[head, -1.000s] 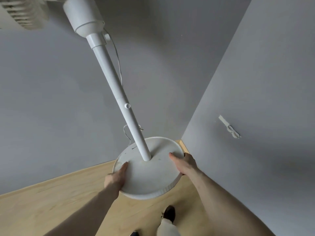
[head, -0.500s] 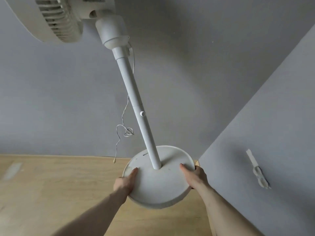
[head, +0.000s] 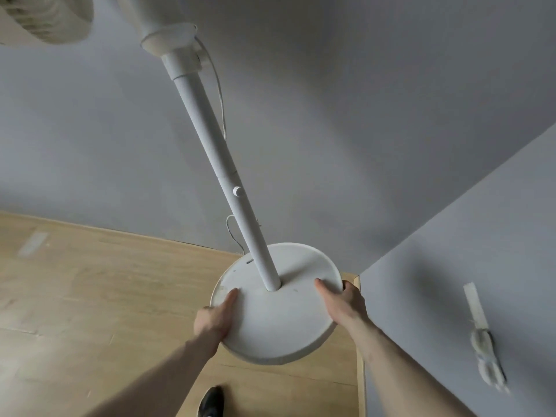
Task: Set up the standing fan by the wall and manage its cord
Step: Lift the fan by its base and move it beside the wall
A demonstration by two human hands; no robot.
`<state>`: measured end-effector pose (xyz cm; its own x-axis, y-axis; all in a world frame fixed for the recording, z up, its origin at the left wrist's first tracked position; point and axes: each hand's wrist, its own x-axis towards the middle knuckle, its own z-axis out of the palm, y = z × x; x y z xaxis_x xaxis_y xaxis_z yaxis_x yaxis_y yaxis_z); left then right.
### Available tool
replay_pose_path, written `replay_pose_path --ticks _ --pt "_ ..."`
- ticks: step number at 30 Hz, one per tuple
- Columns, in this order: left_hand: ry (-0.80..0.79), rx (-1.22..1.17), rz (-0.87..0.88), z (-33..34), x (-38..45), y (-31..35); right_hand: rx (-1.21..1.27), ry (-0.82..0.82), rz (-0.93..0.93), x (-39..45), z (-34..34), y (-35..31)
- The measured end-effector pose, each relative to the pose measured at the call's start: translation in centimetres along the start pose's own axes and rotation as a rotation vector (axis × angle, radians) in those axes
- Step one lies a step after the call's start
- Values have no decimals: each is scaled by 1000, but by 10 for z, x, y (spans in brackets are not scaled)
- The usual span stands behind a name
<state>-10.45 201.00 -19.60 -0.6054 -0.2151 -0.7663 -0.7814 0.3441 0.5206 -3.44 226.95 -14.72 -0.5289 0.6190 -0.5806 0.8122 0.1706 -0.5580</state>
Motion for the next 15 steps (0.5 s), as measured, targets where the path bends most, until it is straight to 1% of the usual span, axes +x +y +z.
replay_pose_path --ticks 5,9,15 --pt "17 58 -44 36 40 -29 -6 -21 13 41 25 43" --pt "13 66 -46 67 65 -54 18 -20 8 72 41 78" --pt "-2 120 -36 124 133 -95 21 -27 1 142 83 144"
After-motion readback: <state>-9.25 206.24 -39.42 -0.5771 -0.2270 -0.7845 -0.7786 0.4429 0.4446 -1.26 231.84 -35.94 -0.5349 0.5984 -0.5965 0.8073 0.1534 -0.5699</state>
